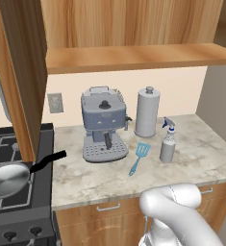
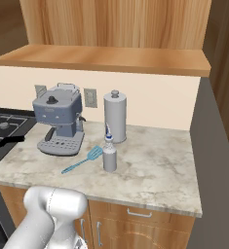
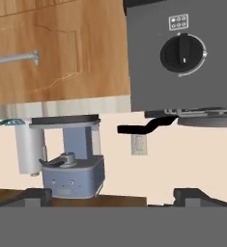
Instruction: Pick the pan from the cabinet and place it on the stove. Then turn on the stove burner for the pan.
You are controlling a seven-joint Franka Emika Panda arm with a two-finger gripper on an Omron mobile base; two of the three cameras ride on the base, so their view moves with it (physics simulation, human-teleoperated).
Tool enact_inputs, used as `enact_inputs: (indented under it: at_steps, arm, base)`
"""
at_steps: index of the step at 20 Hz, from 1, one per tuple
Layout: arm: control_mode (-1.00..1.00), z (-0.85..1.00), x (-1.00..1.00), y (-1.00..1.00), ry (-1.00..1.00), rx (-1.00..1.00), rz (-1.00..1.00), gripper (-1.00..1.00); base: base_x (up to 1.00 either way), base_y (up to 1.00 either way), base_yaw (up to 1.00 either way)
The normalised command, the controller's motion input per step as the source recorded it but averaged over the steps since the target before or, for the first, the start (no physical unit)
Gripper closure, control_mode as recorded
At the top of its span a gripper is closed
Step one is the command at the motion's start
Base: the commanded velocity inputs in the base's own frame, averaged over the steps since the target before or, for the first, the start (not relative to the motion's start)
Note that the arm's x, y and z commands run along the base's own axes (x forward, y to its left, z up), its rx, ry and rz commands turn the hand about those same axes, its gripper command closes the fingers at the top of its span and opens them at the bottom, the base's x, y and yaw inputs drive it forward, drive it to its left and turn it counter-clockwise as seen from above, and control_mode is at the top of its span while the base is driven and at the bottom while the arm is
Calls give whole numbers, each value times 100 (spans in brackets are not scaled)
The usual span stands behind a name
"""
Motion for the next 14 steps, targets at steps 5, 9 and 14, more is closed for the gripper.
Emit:
enact_inputs:
  at_steps: [5,9,14]
  arm:
    - [-100,-13,24,0,-6,-2,4,-100]
    - [-100,-22,19,0,-6,-3,2,-100]
    - [-100,-19,20,0,-3,-4,1,-100]
  base:
    - [0,0,0]
    - [0,0,0]
    - [0,0,0]
